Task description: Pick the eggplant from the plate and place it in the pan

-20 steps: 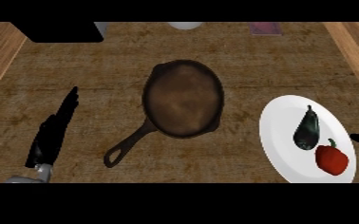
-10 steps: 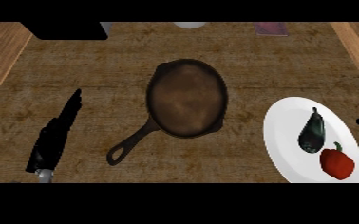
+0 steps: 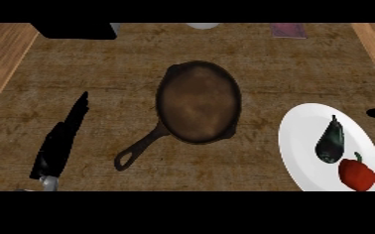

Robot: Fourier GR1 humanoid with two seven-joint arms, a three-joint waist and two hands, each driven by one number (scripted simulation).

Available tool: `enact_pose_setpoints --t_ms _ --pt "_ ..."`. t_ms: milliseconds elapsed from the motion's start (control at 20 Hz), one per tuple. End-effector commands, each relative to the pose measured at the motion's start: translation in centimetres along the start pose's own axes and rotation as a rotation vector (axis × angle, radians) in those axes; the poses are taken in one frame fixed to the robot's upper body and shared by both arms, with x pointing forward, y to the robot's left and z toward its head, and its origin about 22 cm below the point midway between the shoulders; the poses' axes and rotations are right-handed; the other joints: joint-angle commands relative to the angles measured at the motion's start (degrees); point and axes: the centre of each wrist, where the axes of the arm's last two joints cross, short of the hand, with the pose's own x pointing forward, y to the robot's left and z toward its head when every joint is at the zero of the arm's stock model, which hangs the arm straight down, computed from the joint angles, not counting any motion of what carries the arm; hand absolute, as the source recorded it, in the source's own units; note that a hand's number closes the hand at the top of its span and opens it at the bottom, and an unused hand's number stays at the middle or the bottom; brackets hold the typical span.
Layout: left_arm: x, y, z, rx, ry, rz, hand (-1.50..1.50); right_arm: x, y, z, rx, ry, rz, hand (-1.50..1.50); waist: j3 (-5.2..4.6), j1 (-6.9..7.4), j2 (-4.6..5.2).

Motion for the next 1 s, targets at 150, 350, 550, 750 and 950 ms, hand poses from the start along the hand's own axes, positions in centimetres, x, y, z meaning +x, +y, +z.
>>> enact_pose_setpoints --t_ms 150,350,550,750,950 --pt "0.0 -0.4 0.0 -0.004 -0.005 -0.011 0.00 1.5 2.4 -1.1 0.120 0.204 0.195 -1.50 0.00 0.40 0.11" --pt "-0.8 -0.2 0.0 -0.018 -0.002 0.008 0.00 2.2 2.3 -1.7 0.190 0.269 0.246 -1.50 -0.03 0.37 0.16" --pt "0.5 0.1 0.2 -0.016 -0.014 0.003 0.00 3.0 3.7 -2.2 0.208 0.306 0.273 -1.50 0.00 0.21 -0.04" --pt "-0.4 -0.7 1.2 -0.002 -0.009 -0.007 0.00 4.0 4.1 -2.9 0.238 0.293 0.258 -1.50 0.03 0.33 0.03" --pt "0.0 -0.7 1.4 -0.007 -0.003 0.012 0.00 5.0 5.0 -1.9 0.231 0.343 0.319 -1.50 -0.03 0.04 -0.25"
